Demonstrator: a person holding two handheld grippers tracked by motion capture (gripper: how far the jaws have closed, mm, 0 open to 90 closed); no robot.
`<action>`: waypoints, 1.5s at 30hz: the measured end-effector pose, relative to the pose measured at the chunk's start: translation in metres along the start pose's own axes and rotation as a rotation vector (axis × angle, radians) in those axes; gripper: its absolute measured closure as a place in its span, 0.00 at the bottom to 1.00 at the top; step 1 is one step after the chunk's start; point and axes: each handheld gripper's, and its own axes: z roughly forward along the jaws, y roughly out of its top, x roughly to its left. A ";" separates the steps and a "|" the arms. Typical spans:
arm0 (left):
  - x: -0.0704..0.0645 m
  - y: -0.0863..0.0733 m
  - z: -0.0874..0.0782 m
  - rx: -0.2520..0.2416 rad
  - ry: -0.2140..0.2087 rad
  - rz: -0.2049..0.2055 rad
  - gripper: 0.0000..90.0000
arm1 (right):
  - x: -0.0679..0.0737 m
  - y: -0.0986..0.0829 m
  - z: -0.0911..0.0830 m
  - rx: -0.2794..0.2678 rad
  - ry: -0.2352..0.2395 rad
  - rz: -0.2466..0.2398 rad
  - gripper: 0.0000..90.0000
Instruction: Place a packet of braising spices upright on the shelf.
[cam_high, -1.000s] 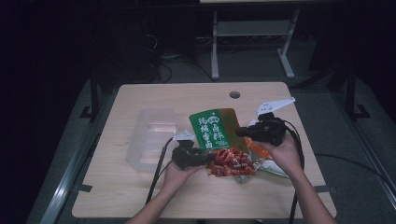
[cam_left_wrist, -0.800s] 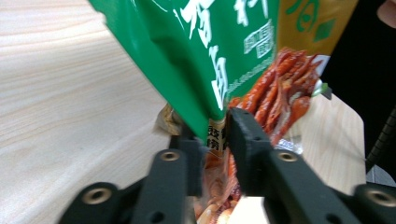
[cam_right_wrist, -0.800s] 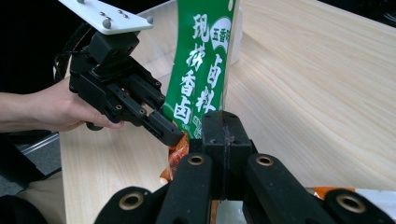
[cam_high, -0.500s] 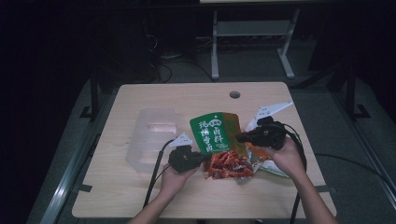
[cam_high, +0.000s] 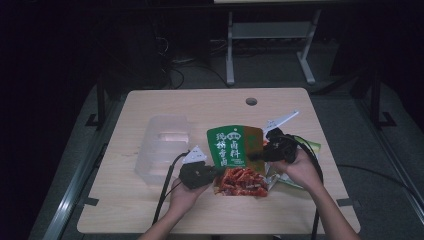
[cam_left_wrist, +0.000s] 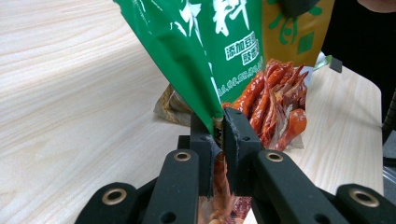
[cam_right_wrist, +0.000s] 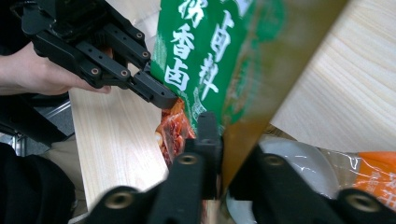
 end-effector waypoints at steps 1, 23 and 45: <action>-0.001 0.000 -0.001 -0.002 0.005 -0.002 0.90 | 0.000 0.000 -0.001 -0.002 0.005 -0.001 0.99; -0.023 0.000 -0.024 -0.023 0.132 0.037 0.46 | 0.029 0.008 -0.032 -0.185 -0.099 -0.023 1.00; -0.034 -0.020 -0.041 0.033 0.084 0.107 0.40 | 0.035 0.063 -0.021 -0.219 -0.108 -0.061 1.00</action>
